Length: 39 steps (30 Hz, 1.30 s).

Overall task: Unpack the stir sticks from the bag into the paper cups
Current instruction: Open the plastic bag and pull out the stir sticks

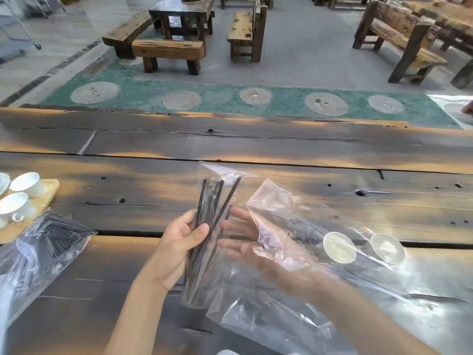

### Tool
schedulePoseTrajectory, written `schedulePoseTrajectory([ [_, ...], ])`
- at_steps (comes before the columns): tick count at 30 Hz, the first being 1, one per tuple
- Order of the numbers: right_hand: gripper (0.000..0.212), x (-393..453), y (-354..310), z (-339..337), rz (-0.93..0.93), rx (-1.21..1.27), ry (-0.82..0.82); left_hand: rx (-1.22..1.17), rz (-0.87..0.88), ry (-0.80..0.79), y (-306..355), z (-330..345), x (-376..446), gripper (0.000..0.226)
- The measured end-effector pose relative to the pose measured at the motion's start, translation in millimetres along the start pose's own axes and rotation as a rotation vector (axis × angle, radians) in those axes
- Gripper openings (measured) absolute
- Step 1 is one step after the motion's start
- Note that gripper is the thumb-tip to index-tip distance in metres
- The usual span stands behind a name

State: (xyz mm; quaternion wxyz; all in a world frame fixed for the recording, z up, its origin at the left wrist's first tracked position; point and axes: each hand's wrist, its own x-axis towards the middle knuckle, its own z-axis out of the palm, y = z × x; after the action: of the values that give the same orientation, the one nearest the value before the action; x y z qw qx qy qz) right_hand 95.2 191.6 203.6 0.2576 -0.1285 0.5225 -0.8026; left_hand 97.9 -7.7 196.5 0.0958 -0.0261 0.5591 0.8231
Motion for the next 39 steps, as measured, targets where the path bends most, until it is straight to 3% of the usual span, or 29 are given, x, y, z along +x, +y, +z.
schedulePoseTrajectory([
  [5,0.024,3.2,-13.5,12.2,-0.091,-0.291,0.376,0.061,0.030,0.025,-3.2,9.3,0.9,0.025],
  [12,0.042,10.4,-7.3,15.0,0.029,-0.538,0.543,0.094,-0.021,0.024,-6.5,17.8,0.3,0.024],
  [14,0.051,9.0,-5.7,12.5,0.048,-0.616,0.549,0.082,-0.043,0.037,-9.3,17.3,0.3,0.026],
  [16,0.041,8.4,-4.7,10.8,0.038,-0.611,0.546,0.086,-0.074,0.057,-11.4,18.9,1.1,0.028],
  [20,0.030,13.4,-0.5,2.8,0.073,-0.392,0.580,0.090,-0.094,0.096,-10.7,27.9,3.9,0.037],
  [23,0.025,13.0,0.9,1.8,0.105,-0.223,0.545,0.103,-0.042,0.147,-9.7,31.9,6.3,0.028],
  [27,0.045,15.4,0.2,1.2,0.065,-0.188,0.542,0.128,0.006,0.226,-10.5,30.2,8.7,0.023],
  [33,0.012,13.9,8.5,-10.9,0.058,-0.176,0.440,0.064,0.050,0.335,-10.9,32.5,9.6,0.014],
  [36,0.033,15.4,8.1,-9.3,0.098,-0.148,0.446,0.030,0.049,0.331,-11.9,31.4,11.2,0.011],
  [39,0.031,16.9,7.5,-10.2,0.102,-0.127,0.422,0.045,0.043,0.308,-13.0,30.5,11.3,0.010],
])
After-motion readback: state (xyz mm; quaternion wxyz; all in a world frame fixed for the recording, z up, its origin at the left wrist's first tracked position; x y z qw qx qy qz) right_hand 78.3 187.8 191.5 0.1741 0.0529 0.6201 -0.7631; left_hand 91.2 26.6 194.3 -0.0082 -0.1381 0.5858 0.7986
